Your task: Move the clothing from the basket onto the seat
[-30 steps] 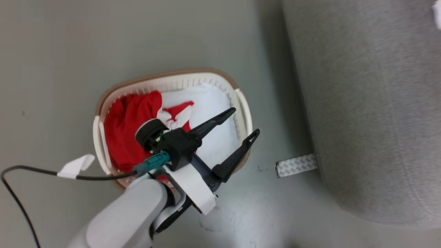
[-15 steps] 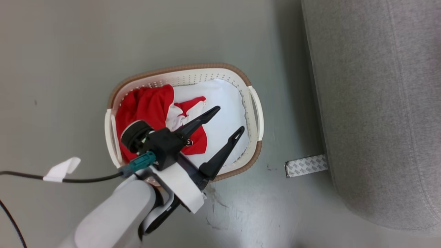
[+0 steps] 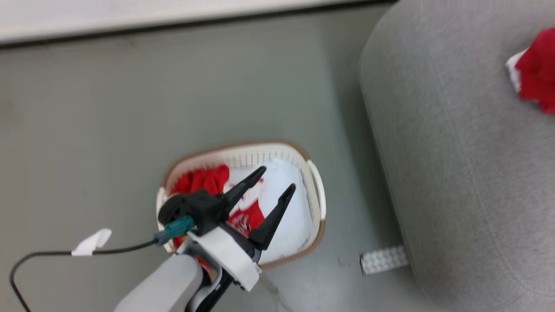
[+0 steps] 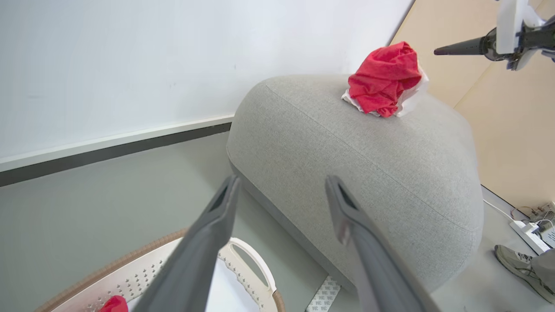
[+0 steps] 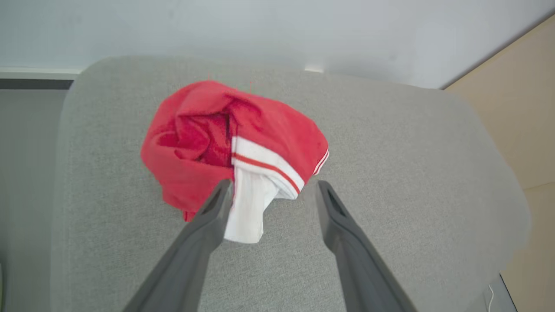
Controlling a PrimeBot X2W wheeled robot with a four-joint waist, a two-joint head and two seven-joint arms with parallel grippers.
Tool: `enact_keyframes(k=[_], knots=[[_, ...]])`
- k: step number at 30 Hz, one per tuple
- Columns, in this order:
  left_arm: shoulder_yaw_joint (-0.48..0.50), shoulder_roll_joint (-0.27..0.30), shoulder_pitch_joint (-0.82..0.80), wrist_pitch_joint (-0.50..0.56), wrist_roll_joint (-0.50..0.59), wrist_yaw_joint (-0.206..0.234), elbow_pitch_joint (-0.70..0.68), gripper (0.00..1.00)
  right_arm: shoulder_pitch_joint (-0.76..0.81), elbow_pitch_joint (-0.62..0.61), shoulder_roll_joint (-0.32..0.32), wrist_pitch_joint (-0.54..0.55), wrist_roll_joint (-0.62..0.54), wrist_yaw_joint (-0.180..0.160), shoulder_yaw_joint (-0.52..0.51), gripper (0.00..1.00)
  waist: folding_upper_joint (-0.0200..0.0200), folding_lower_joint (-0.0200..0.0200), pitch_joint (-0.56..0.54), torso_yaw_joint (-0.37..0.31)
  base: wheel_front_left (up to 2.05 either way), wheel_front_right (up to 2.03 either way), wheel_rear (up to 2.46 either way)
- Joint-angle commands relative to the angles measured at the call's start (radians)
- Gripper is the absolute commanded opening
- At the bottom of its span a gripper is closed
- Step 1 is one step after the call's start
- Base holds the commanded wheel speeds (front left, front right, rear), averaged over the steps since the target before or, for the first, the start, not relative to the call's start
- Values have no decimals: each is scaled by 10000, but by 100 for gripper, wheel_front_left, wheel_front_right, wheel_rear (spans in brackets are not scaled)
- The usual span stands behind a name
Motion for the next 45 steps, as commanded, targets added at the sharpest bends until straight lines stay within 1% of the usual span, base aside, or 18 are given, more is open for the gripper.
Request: enact_keyframes(k=[1,4,8,11,14,16,21,23,27,29,30,31,32,34,38,42,45], knots=[[102,-91,329,-140,-136,42,187,100,381,-455,-288,100,296,-25,290,100,0,1,-1402,162,0,0,0],[350,-298,700,-250,-358,143,474,100,923,-1563,-839,232,962,-25,957,100,0,1,-2296,322,0,0,0],[847,-437,1133,-322,-571,316,714,100,1612,-2892,-1545,-151,1981,-25,1552,100,0,1,-3202,585,0,0,0],[1489,-516,1377,-320,-751,540,731,100,2044,-3719,-1819,-754,2606,-25,1791,100,0,1,-3628,827,0,0,0],[2428,-478,1692,-319,-808,839,550,100,2561,-4462,-1777,-1706,2953,-25,1828,100,0,1,-3916,1067,0,0,0],[2991,-466,1877,-321,-690,990,419,100,2870,-4778,-1564,-2334,2933,-24,1670,100,0,1,-4068,1233,0,0,0],[4021,-446,2346,-322,-385,1093,230,100,3973,-5461,-753,-3587,2504,-25,1169,100,0,1,-4248,1598,0,0,0],[4449,-480,2560,-322,-221,1136,190,100,4540,-5716,-173,-4170,2360,-25,817,100,0,1,-4269,1698,0,0,0],[5253,-719,3006,-323,280,1008,270,100,6021,-6098,956,-5251,1872,-24,141,100,0,1,-4247,1931,0,0,0],[5652,-969,3189,-323,525,922,286,100,6782,-6275,1551,-5671,1462,-24,-23,100,0,1,-4223,1995,0,0,0],[5652,-969,3189,-323,525,922,286,100,6782,-6275,1551,-5671,1462,-24,-23,100,0,1,-4223,1995,0,0,0],[6016,-1162,3403,-324,944,837,333,100,7470,-6361,2074,-6001,1108,-25,-239,100,0,1,-4212,2046,0,0,0],[6016,-1162,3403,-324,944,837,333,100,7470,-6361,2074,-6001,1108,-25,-239,100,0,1,-4212,2046,0,0,0],[6373,-1376,3612,-324,1272,739,317,100,8031,-6277,2616,-6225,863,-25,-418,100,0,1,-4231,2073,0,0,0],[6793,-1843,4079,-324,1950,410,481,100,8823,-6067,3400,-6559,384,-24,-700,100,0,1,-4329,2123,0,0,0],[7152,-2226,4503,-324,2467,154,558,100,9207,-5959,3971,-6689,-176,-25,-987,100,0,1,-4401,2053,0,0,0],[7395,-2429,4633,-324,2769,-33,583,100,9276,-6059,4256,-6687,-428,-24,-1092,100,0,1,-4420,2019,0,0,0]])
